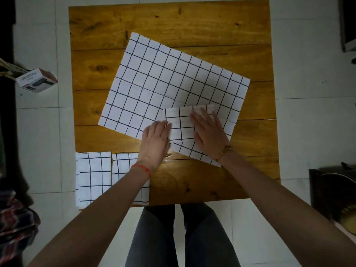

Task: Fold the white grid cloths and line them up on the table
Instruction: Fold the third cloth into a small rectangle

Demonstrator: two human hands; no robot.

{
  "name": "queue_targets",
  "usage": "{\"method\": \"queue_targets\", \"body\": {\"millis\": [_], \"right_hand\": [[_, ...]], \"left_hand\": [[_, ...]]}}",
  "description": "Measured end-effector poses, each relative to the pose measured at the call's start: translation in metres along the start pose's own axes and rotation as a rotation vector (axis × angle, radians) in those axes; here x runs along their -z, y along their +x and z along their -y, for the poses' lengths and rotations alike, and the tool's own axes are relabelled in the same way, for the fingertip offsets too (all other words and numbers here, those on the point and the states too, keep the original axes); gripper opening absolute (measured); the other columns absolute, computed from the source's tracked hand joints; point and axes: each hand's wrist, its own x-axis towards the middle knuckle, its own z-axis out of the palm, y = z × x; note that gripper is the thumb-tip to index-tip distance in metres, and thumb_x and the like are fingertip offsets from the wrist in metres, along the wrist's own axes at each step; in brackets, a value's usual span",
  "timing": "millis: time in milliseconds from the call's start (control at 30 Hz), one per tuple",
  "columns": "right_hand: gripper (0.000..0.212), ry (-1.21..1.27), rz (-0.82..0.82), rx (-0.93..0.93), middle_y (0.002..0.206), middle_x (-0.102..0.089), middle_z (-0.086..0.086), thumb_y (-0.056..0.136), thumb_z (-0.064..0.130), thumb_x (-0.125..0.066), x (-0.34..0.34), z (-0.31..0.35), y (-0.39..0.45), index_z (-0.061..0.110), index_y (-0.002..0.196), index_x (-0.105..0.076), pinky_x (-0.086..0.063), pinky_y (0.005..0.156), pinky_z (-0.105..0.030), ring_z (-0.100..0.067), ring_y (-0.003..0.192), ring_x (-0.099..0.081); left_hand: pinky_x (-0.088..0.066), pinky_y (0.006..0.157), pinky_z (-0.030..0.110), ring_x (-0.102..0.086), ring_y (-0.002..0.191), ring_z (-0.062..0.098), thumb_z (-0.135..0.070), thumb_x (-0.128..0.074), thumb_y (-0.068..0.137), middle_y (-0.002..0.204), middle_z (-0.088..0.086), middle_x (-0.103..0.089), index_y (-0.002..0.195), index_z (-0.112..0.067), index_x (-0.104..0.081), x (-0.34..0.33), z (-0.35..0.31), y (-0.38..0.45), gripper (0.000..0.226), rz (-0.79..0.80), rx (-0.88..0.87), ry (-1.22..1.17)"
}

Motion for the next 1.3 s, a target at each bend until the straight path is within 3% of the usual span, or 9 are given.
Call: {"method": "queue_targets", "body": {"millis": [167,300,400,600,800,900,1033,1133,1300], "right_hand": [[0.055,-0.005,0.119,0.165,0.155,-0.024,-0.003,0.096,0.032,-0.017,-0.020,0.028,-0.017,0.014,0.147,-0.025,-0.014,0.117,-0.051,-0.025,0.145,-0.013],[0.061,0.057,0.152,0.125,0.158,-0.015,0.004,0.093,0.036,-0.006,-0.023,0.040,-0.022,0.018,0.149,-0.021,-0.009,0.118,-0.051,-0.023,0.147,-0.004],[0.058,0.020,0.160,0.092,0.158,-0.009,0.008,0.095,0.036,-0.005,-0.026,0.030,-0.028,0.021,0.150,-0.014,-0.005,0.118,-0.050,-0.022,0.147,0.000],[0.057,-0.155,0.154,-0.024,0.157,-0.018,0.005,0.096,0.037,-0.010,-0.033,-0.023,-0.060,0.020,0.150,-0.015,-0.010,0.116,-0.053,-0.026,0.146,-0.011],[0.056,-0.158,0.111,-0.052,0.152,-0.031,0.002,0.096,0.035,-0.016,-0.030,-0.040,-0.075,0.016,0.145,-0.033,-0.017,0.114,-0.054,-0.027,0.143,-0.020],[0.050,-0.015,-0.045,-0.061,0.136,-0.054,-0.005,0.096,0.033,-0.023,-0.022,-0.032,-0.062,0.011,0.128,-0.055,-0.028,0.110,-0.049,-0.028,0.133,-0.037],[0.031,0.192,-0.290,-0.104,0.112,-0.060,-0.007,0.093,0.027,-0.040,0.003,-0.020,-0.021,0.011,0.111,-0.060,-0.044,0.093,-0.041,-0.028,0.112,-0.049],[0.022,0.276,-0.301,-0.147,0.109,-0.059,-0.007,0.090,0.021,-0.051,0.024,-0.016,0.019,0.011,0.108,-0.060,-0.041,0.089,-0.036,-0.027,0.109,-0.049],[0.022,0.280,-0.169,-0.165,0.115,-0.057,-0.009,0.089,0.017,-0.053,0.038,-0.017,0.066,0.010,0.109,-0.060,-0.037,0.091,-0.038,-0.029,0.114,-0.045]], "left_hand": [[-0.037,0.104,0.042,-0.044,0.124,0.027,-0.019,-0.057,0.087,0.129,0.007,-0.054,0.134,-0.008,-0.051,-0.010,-0.012,-0.029,0.049,0.007,0.001,0.001],[-0.039,0.104,0.046,-0.045,0.124,0.029,-0.024,-0.060,0.084,0.134,0.008,-0.051,0.137,-0.007,-0.047,-0.016,-0.021,-0.038,0.057,0.085,0.082,0.083],[-0.035,0.107,0.048,-0.040,0.130,0.030,-0.028,-0.051,0.088,0.143,0.007,-0.042,0.146,-0.009,-0.035,-0.016,-0.024,-0.040,0.063,0.161,0.099,0.144],[-0.030,0.111,0.050,-0.034,0.135,0.031,-0.026,-0.055,0.088,0.148,0.007,-0.035,0.150,-0.010,-0.026,-0.016,-0.026,-0.041,0.071,0.181,0.115,0.163],[-0.022,0.115,0.050,-0.024,0.140,0.031,-0.025,-0.047,0.093,0.153,0.007,-0.024,0.153,-0.009,-0.014,-0.015,-0.030,-0.039,0.070,0.204,0.126,0.135],[-0.024,0.114,0.048,-0.026,0.138,0.029,-0.026,-0.046,0.092,0.150,0.007,-0.030,0.150,-0.010,-0.024,-0.013,-0.031,-0.037,0.064,0.169,0.140,0.079],[-0.037,0.101,0.041,-0.043,0.121,0.027,-0.024,-0.051,0.091,0.132,0.009,-0.046,0.132,-0.013,-0.047,-0.008,-0.031,-0.032,0.042,-0.013,0.274,-0.167],[-0.043,0.090,0.040,-0.049,0.106,0.025,-0.034,-0.055,0.091,0.115,0.007,-0.051,0.118,-0.015,-0.052,-0.005,-0.028,-0.020,0.033,-0.074,0.487,-0.327],[-0.047,0.088,0.043,-0.054,0.101,0.026,-0.036,-0.063,0.084,0.106,0.005,-0.057,0.101,-0.016,-0.058,-0.006,-0.027,0.003,0.026,-0.049,0.716,-0.487]]}}
